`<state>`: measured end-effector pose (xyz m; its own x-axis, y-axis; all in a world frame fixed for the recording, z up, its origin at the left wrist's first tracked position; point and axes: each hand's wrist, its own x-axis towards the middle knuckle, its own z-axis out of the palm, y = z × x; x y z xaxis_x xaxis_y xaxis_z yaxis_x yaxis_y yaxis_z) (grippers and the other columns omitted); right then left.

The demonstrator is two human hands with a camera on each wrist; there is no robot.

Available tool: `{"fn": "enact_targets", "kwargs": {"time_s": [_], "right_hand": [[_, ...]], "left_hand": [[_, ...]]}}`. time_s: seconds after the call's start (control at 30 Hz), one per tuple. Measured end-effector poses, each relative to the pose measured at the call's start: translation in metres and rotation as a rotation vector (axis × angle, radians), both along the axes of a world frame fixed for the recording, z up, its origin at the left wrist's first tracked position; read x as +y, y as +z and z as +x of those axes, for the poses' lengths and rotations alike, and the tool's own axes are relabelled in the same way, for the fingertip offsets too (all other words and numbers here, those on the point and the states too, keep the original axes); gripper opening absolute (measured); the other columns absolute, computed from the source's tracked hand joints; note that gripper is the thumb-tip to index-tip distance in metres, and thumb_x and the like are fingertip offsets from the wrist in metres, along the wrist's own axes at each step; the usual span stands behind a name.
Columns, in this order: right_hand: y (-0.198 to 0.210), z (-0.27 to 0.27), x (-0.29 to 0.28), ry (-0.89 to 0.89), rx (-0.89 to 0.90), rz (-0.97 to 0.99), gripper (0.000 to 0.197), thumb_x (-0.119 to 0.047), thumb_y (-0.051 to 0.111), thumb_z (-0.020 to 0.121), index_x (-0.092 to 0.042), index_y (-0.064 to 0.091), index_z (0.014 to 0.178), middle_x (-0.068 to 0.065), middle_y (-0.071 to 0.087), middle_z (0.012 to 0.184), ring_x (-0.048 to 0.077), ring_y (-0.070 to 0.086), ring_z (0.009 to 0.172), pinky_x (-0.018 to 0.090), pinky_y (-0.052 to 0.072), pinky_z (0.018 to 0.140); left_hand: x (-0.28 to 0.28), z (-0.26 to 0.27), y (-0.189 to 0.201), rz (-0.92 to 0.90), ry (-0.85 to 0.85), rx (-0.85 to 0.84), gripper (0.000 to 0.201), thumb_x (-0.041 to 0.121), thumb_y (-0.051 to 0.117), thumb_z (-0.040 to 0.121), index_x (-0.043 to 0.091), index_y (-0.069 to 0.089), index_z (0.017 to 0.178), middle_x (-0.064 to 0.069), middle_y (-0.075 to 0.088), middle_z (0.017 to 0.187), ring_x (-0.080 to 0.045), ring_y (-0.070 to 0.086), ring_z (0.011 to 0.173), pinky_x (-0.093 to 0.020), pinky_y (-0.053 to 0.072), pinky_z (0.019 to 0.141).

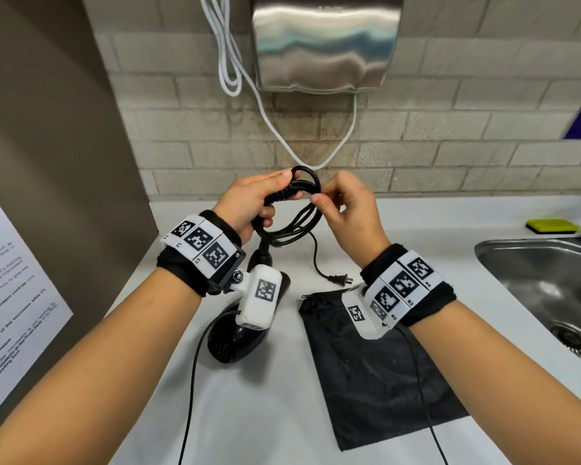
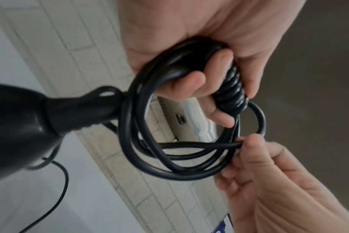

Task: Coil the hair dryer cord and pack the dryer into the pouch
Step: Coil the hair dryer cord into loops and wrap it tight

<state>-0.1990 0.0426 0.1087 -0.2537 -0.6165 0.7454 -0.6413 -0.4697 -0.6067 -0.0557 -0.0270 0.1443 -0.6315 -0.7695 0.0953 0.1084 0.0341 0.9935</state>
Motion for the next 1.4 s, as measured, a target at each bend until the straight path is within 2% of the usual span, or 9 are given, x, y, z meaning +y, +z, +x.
{"fn": "enact_targets", "kwargs": {"time_s": [0.13,0.3,0.47,0.57,0.8,0.93,1.03,1.23,1.4], "right_hand": [[0.001,-0.002,0.001,-0.004,0.020,-0.082,0.040,-0.001,0.058,0.081,-0.019,0.055,0.117,-0.021,0.055,0.092,-0.004,0.051,0.075,0.011,0.043,0.074],[-0.004,0.006,-0.003,-0.009,0.019,-0.208,0.024,-0.016,0.060,0.082,0.002,0.066,0.096,-0.004,0.061,0.093,-0.003,0.055,0.081,0.009,0.043,0.076],[0.002,0.013,-0.007,0.127,-0.032,-0.159,0.013,0.001,0.073,0.070,-0.003,0.069,0.083,-0.007,0.045,0.095,-0.013,0.051,0.090,0.008,0.042,0.083],[0.002,0.018,-0.008,0.225,-0.054,-0.042,0.022,-0.014,0.078,0.065,-0.018,0.062,0.080,-0.008,0.037,0.100,-0.008,0.046,0.095,0.021,0.044,0.094],[-0.004,0.016,-0.008,0.390,-0.240,0.150,0.074,-0.017,0.079,0.060,-0.034,0.033,0.116,0.009,0.050,0.109,0.018,0.059,0.094,0.031,0.050,0.090],[-0.004,0.012,-0.008,0.518,-0.263,0.351,0.058,-0.018,0.070,0.067,-0.009,0.045,0.120,0.020,0.059,0.100,0.021,0.064,0.074,0.032,0.053,0.080],[-0.005,0.007,-0.007,0.530,-0.214,0.379,0.052,-0.027,0.066,0.071,-0.009,0.050,0.117,0.030,0.062,0.094,0.021,0.064,0.070,0.030,0.052,0.081],[-0.017,-0.002,-0.007,0.391,-0.090,0.401,0.022,-0.047,0.059,0.070,-0.029,0.054,0.081,-0.011,0.049,0.073,-0.005,0.050,0.067,0.013,0.038,0.069],[-0.024,-0.014,-0.005,0.429,-0.122,0.361,0.057,-0.065,0.048,0.081,-0.009,0.061,0.085,-0.014,0.062,0.074,-0.005,0.056,0.076,0.011,0.041,0.076]], "left_hand": [[0.001,-0.001,0.000,-0.023,0.011,-0.008,0.019,0.028,0.050,0.093,0.021,0.067,0.091,0.006,0.070,0.066,-0.001,0.025,0.035,-0.015,0.023,0.041],[0.001,-0.005,-0.002,-0.056,0.036,-0.011,0.019,0.028,0.052,0.093,0.018,0.068,0.092,0.005,0.069,0.063,-0.002,0.026,0.035,-0.014,0.024,0.039],[0.006,-0.005,-0.003,-0.014,-0.003,0.038,0.025,0.034,0.043,0.096,0.023,0.065,0.090,0.014,0.060,0.053,0.000,0.027,0.035,-0.015,0.026,0.039],[0.007,-0.004,-0.003,-0.006,-0.015,0.030,0.031,0.041,0.042,0.095,0.024,0.065,0.085,0.008,0.067,0.062,-0.002,0.027,0.034,-0.016,0.026,0.040],[0.008,0.000,-0.002,-0.021,-0.045,0.011,0.022,0.031,0.057,0.085,0.021,0.073,0.073,0.003,0.067,0.060,-0.003,0.027,0.031,-0.015,0.021,0.038],[0.013,0.001,0.001,-0.037,-0.038,-0.031,0.016,0.026,0.057,0.086,0.020,0.068,0.076,0.008,0.063,0.054,-0.002,0.028,0.030,-0.017,0.020,0.039],[0.015,0.001,0.004,-0.022,-0.016,-0.043,0.014,0.023,0.057,0.087,0.020,0.065,0.076,0.009,0.063,0.055,-0.002,0.027,0.029,-0.017,0.021,0.040],[0.015,0.006,0.005,-0.062,-0.063,-0.118,0.012,0.016,0.058,0.085,0.022,0.069,0.081,0.012,0.063,0.054,-0.001,0.027,0.033,-0.015,0.024,0.043],[0.003,0.012,0.005,-0.038,-0.030,-0.087,0.035,0.011,0.057,0.086,0.026,0.074,0.059,0.011,0.061,0.050,-0.001,0.024,0.031,-0.014,0.023,0.038]]}}
